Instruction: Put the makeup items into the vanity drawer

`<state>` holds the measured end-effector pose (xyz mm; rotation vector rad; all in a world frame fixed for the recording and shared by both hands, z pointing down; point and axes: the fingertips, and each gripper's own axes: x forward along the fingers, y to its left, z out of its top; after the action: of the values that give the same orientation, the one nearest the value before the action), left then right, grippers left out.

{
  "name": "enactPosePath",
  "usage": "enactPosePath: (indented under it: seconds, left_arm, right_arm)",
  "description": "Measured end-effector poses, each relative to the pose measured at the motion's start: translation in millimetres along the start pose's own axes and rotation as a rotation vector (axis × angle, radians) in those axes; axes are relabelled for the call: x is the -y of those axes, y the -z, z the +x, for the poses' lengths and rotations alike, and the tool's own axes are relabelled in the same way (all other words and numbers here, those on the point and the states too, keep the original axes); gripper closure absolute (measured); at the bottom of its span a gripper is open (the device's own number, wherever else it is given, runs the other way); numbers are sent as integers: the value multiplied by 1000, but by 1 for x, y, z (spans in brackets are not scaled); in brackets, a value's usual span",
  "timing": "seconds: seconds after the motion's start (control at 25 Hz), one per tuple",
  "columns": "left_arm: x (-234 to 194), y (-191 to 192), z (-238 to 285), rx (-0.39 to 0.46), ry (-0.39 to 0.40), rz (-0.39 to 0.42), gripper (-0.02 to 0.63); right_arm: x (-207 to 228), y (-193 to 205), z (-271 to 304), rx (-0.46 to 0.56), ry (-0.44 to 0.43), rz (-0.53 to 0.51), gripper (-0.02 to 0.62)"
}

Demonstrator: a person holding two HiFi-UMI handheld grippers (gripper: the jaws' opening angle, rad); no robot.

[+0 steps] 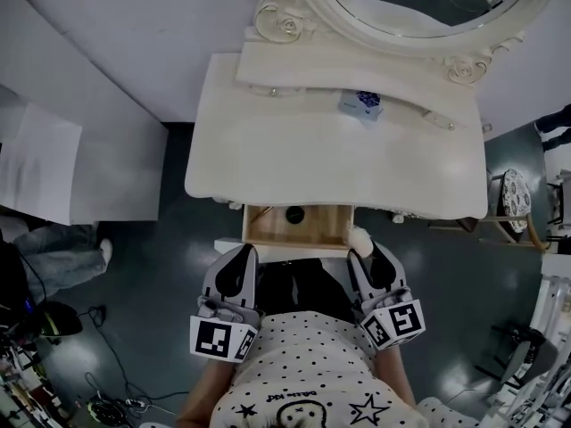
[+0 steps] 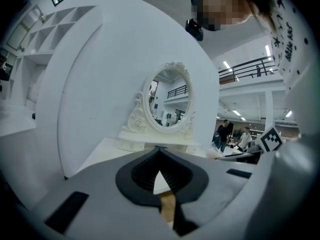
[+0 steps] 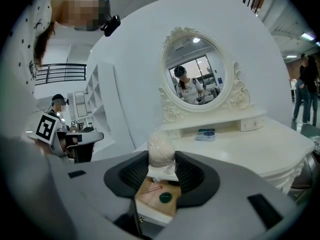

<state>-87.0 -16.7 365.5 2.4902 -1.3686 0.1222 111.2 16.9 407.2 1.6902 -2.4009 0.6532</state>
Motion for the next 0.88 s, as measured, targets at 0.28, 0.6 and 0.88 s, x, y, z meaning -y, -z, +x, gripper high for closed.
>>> enactPosePath:
  seconds: [0.28,0.6,0.88]
  left_arm:
    - [0,5,0,-6,0,-21,607]
    - [2,7,0,-12,7,-23,607]
    - [7,15,0,-44,9,-41,607]
  right_arm:
    - [1,5,-4,-12,8,-1,423]
    - [5,14,12,-48,-2,-44,423]
    - [19,51,40,-165,-7,-43,423]
